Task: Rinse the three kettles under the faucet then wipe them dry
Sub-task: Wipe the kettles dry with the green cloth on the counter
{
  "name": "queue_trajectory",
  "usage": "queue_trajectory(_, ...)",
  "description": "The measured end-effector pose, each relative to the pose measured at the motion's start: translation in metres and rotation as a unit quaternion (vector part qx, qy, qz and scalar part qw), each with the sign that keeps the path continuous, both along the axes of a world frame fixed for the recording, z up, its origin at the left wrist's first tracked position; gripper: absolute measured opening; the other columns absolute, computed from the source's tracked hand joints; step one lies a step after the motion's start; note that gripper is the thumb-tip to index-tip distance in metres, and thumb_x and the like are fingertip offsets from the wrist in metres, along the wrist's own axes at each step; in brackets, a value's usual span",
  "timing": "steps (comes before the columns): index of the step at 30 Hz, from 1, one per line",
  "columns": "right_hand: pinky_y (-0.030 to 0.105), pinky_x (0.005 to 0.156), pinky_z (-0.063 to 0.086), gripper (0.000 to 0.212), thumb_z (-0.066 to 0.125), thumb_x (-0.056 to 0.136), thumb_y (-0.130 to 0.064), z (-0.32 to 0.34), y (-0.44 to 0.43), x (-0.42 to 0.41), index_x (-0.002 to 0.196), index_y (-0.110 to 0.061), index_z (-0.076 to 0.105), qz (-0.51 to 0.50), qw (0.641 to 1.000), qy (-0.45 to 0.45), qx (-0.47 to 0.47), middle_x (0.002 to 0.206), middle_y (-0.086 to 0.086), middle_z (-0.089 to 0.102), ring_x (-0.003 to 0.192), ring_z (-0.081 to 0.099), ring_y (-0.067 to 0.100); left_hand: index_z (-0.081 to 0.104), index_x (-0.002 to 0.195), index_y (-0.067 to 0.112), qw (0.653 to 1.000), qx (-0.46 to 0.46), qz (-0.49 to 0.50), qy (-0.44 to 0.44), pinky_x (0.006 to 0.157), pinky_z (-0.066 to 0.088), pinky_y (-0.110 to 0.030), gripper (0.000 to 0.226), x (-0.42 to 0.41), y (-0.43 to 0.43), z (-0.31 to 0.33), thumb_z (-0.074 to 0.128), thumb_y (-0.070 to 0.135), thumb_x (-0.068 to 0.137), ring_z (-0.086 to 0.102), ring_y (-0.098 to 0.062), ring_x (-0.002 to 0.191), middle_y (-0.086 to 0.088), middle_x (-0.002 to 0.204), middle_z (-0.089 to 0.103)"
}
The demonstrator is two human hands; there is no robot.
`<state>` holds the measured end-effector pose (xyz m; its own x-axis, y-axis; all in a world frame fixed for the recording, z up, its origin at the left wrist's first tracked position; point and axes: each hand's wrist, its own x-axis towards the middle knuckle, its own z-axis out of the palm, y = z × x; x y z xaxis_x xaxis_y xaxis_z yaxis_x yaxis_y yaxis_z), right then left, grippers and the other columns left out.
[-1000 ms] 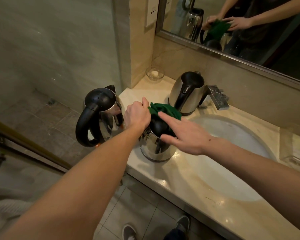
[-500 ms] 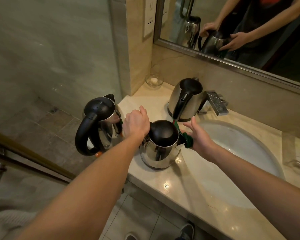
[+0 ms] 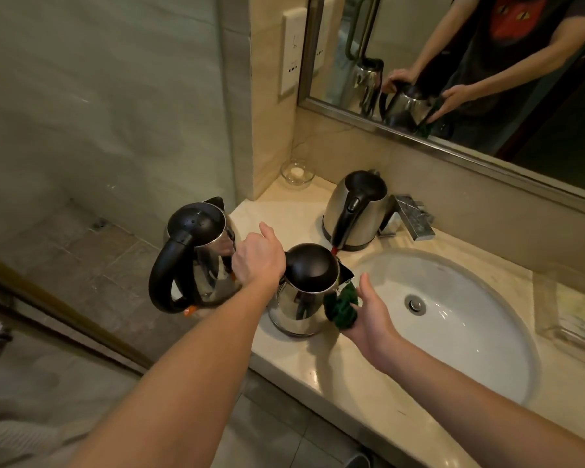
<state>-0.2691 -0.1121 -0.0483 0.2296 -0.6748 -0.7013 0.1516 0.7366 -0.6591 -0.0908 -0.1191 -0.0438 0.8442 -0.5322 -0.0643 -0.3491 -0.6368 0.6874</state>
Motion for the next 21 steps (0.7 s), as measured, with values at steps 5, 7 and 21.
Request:
queue_trajectory(5, 0.043, 0.105, 0.037, 0.064, 0.045, 0.097, -0.053, 0.003, 0.011, 0.017, 0.149, -0.018, 0.034, -0.002, 1.000, -0.030, 0.002, 0.145, 0.011, 0.047, 0.133, 0.045, 0.029, 0.066, 0.100, -0.001, 0.998, 0.003, 0.056, 0.006, 0.086, 0.043, -0.042, 0.062, -0.002, 0.013, 0.002, 0.022, 0.042, 0.101, 0.060, -0.037, 0.097, -0.022, 0.102, 0.067)
queue_trajectory(7, 0.044, 0.109, 0.038, 0.065, 0.048, 0.095, -0.055, -0.001, 0.012, 0.024, 0.147, -0.018, 0.040, -0.008, 0.999, -0.039, 0.003, 0.141, 0.010, 0.052, 0.130, 0.049, 0.028, 0.066, 0.100, -0.001, 0.998, 0.012, 0.066, 0.007, 0.087, 0.044, -0.042, 0.063, -0.002, 0.018, 0.004, 0.021, 0.043, 0.101, 0.061, -0.037, 0.096, -0.021, 0.102, 0.067)
queue_trajectory(21, 0.043, 0.113, 0.034, 0.073, 0.055, 0.085, -0.065, -0.021, -0.019, 0.054, 0.141, -0.019, 0.050, -0.047, 0.999, -0.009, -0.015, 0.138, 0.007, 0.056, 0.130, 0.049, 0.023, 0.059, 0.117, 0.008, 0.990, 0.064, 0.073, 0.100, 0.085, 0.043, -0.041, 0.067, -0.022, 0.016, -0.003, 0.018, 0.057, 0.095, 0.058, -0.034, 0.102, -0.016, 0.110, 0.064)
